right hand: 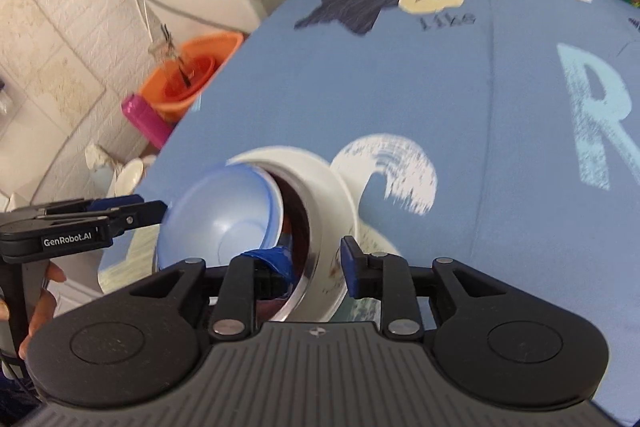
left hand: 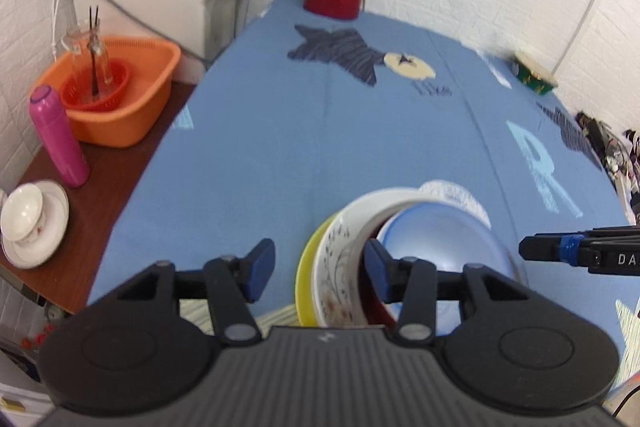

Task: Organize plates and bowls

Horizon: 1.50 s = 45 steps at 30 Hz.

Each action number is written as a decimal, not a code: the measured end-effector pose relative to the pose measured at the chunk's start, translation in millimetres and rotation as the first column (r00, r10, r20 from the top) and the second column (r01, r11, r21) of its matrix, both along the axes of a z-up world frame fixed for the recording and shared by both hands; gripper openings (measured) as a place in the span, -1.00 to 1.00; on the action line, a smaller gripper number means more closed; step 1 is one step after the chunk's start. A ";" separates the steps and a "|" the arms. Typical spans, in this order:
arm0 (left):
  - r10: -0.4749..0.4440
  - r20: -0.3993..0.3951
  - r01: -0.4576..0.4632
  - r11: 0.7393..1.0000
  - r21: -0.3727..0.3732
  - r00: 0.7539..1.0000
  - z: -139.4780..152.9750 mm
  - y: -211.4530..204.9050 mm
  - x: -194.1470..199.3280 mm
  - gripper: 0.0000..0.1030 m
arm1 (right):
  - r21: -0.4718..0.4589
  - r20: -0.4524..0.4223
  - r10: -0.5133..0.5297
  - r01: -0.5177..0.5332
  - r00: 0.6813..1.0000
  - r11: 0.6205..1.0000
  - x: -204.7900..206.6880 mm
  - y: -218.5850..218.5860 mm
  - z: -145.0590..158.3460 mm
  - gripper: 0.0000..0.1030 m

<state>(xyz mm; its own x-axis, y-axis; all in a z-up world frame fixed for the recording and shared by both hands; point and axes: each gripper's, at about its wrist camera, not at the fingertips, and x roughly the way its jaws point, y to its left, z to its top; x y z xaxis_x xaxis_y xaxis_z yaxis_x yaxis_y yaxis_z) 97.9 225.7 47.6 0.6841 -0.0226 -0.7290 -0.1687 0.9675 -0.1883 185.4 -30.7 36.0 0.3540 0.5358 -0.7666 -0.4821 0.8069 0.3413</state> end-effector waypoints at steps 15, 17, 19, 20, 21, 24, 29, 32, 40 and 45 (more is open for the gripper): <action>-0.172 0.150 0.183 0.981 -0.062 0.974 22.2 -93.3 0.6 0.04 | 0.081 0.096 -0.197 0.189 0.976 0.979 -25.4 -69.7 -8.7 -0.68; -0.196 0.164 0.208 0.976 -0.060 0.967 19.8 -109.8 -5.1 0.04 | 0.077 0.110 -0.241 0.233 0.964 0.969 -31.2 -80.8 -13.7 -0.67; -0.228 0.170 0.240 0.969 -0.055 0.959 15.3 -126.7 -13.5 0.04 | 0.067 0.129 -0.289 0.282 0.949 0.957 -38.9 -91.4 -17.9 -0.65; -0.242 0.170 0.254 0.966 -0.052 0.955 12.4 -134.2 -17.6 0.04 | 0.062 0.141 -0.310 0.305 0.940 0.951 -44.0 -96.2 -20.2 -0.64; -0.252 0.167 0.264 0.963 -0.050 0.953 9.2 -140.9 -22.2 0.04 | 0.058 0.156 -0.328 0.323 0.932 0.945 -48.8 -99.9 -22.1 -0.63; -0.271 0.161 0.279 0.960 -0.027 0.949 -2.1 -158.7 -42.0 0.07 | 0.056 0.204 -0.382 0.378 0.901 0.924 -65.5 -110.4 -26.0 -0.60; -0.263 0.133 0.255 0.964 0.074 0.956 -25.8 -177.8 -73.6 0.07 | 0.118 0.229 -0.464 0.448 0.856 0.886 -90.6 -128.6 -30.6 -0.57; -0.251 0.111 0.236 0.963 0.131 0.962 -41.4 -180.4 -92.4 0.07 | 0.116 0.222 -0.465 0.451 0.857 0.885 -101.2 -131.2 -32.7 -0.55; -0.211 0.070 0.201 0.971 0.129 0.975 -72.2 -171.3 -129.1 0.07 | 0.015 0.210 -0.420 0.426 0.883 0.904 -137.9 -114.8 -44.2 -0.51; -0.199 0.059 0.187 0.969 0.161 0.978 -80.1 -168.8 -140.6 0.07 | -0.004 0.213 -0.390 0.400 0.896 0.917 -151.3 -101.2 -50.0 -0.49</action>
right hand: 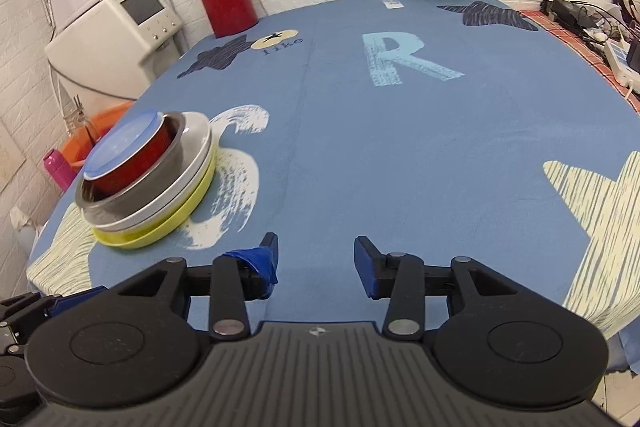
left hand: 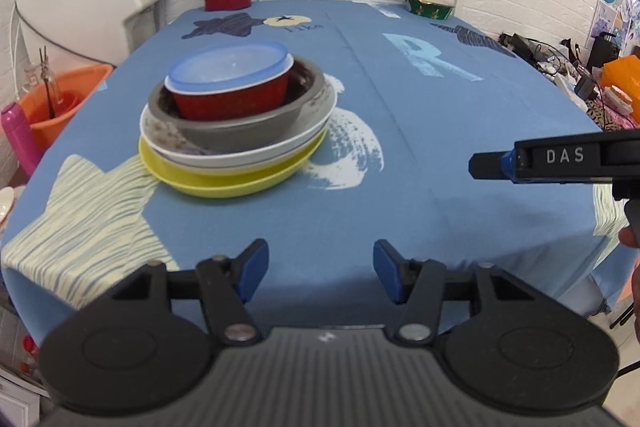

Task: Organize plates and bowls

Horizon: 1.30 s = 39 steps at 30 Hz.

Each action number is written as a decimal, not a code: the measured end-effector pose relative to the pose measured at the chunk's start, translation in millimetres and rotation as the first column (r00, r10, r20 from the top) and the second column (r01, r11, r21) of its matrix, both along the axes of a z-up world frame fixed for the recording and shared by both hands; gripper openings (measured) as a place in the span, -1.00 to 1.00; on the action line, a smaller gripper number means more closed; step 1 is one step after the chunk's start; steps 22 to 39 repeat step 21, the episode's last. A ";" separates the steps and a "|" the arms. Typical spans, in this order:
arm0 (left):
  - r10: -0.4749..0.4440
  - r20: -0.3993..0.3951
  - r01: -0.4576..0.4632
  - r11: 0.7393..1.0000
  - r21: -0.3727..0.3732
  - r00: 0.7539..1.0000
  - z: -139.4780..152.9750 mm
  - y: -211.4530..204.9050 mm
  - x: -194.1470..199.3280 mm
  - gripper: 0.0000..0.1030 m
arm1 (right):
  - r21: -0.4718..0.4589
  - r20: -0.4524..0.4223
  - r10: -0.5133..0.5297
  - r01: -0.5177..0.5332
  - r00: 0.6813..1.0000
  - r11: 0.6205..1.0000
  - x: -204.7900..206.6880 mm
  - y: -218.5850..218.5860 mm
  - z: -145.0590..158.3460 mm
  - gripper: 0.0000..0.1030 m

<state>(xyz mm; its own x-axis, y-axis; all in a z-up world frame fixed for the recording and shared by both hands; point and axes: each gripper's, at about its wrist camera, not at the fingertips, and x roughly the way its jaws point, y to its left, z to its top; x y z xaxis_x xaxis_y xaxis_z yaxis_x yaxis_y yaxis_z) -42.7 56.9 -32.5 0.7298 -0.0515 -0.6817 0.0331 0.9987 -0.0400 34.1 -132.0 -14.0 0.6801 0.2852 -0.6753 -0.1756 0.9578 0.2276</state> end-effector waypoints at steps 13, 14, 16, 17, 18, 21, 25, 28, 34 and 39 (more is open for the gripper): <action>0.018 -0.005 -0.018 1.000 0.009 1.000 -0.6 2.7 0.7 0.07 | -0.025 -0.002 0.060 -0.060 0.998 0.998 -4.4 22.8 0.2 -0.46; 0.019 -0.006 -0.019 1.000 0.009 1.000 -0.8 3.1 0.9 0.07 | -0.022 -0.002 0.062 -0.062 0.998 0.998 -4.2 22.6 0.4 -0.45; 0.016 -0.001 -0.016 1.000 0.002 1.000 -0.7 4.3 0.8 0.07 | -0.012 -0.003 0.064 -0.064 0.998 0.998 -4.4 22.8 0.4 -0.45; 0.014 0.009 -0.013 1.000 -0.010 1.000 -0.2 5.5 0.1 0.08 | -0.011 -0.004 0.064 -0.064 0.998 0.998 -4.3 23.1 0.2 -0.44; 0.008 0.019 -0.008 1.000 -0.024 1.000 0.3 6.7 -0.9 0.08 | -0.012 -0.006 0.064 -0.064 0.998 0.998 -4.2 23.7 0.0 -0.44; 0.003 0.030 -0.001 0.999 -0.044 1.000 2.1 7.6 -1.9 0.08 | -0.008 -0.006 0.066 -0.066 0.998 0.998 -4.4 24.5 0.1 -0.44; 0.003 0.030 -0.001 0.999 -0.044 1.000 2.1 7.6 -1.9 0.08 | -0.008 -0.006 0.066 -0.066 0.998 0.998 -4.4 24.5 0.1 -0.44; 0.003 0.030 -0.001 0.999 -0.044 1.000 2.1 7.6 -1.9 0.08 | -0.008 -0.006 0.066 -0.066 0.998 0.998 -4.4 24.5 0.1 -0.44; 0.003 0.030 -0.001 0.999 -0.044 1.000 2.1 7.6 -1.9 0.08 | -0.008 -0.006 0.066 -0.066 0.998 0.998 -4.4 24.5 0.1 -0.44; 0.003 0.030 -0.001 0.999 -0.044 1.000 2.1 7.6 -1.9 0.08 | -0.008 -0.006 0.066 -0.066 0.998 0.998 -4.4 24.5 0.1 -0.44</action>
